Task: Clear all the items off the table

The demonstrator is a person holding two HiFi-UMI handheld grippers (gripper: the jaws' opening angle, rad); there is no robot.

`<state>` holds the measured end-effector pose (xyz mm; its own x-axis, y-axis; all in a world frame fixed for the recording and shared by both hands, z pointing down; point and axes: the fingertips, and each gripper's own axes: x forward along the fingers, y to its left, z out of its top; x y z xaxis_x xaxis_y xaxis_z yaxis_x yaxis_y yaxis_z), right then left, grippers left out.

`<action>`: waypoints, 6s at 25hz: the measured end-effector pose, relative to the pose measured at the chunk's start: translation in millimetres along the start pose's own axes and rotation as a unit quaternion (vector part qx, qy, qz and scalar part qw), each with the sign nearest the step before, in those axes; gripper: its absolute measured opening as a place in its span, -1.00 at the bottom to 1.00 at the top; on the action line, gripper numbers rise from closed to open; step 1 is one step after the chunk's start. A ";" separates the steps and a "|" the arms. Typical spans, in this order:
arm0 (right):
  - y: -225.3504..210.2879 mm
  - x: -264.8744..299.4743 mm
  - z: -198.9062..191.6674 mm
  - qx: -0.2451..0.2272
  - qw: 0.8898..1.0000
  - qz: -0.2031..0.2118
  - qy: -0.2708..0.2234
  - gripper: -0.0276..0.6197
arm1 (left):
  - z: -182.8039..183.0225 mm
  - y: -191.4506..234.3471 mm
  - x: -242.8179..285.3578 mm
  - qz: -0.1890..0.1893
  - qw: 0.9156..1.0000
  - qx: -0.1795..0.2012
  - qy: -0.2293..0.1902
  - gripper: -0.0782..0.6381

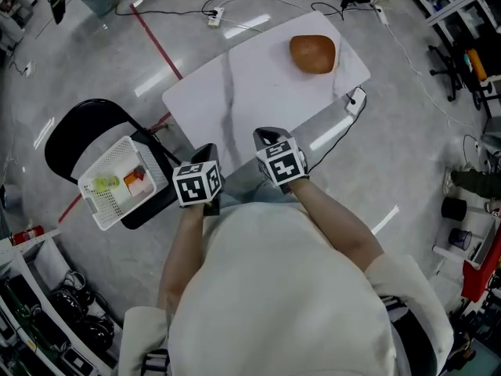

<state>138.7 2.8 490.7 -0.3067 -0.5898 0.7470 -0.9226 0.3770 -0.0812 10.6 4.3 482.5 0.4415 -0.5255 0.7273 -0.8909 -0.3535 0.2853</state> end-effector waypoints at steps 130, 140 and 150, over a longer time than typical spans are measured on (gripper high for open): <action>-500.8 157.3 -85.4 0.390 0.912 -0.099 0.082 -0.64 | 187.4 -194.9 525.8 -0.022 0.983 0.129 0.132 -0.31; -512.6 183.1 -110.2 0.445 0.884 -0.110 0.090 -0.59 | 182.1 -171.7 572.8 0.002 0.986 0.106 0.132 -0.11; -520.3 208.0 -131.8 0.485 0.861 -0.121 0.094 -0.59 | 173.4 -157.1 610.9 0.002 0.984 0.097 0.148 -0.07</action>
<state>585.8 -221.8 775.3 -0.1182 -0.4064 0.9060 -0.7430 -0.5691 -0.3522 438.8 -395.4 773.7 0.3607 -0.2885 0.8869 -0.8426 -0.5085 0.1773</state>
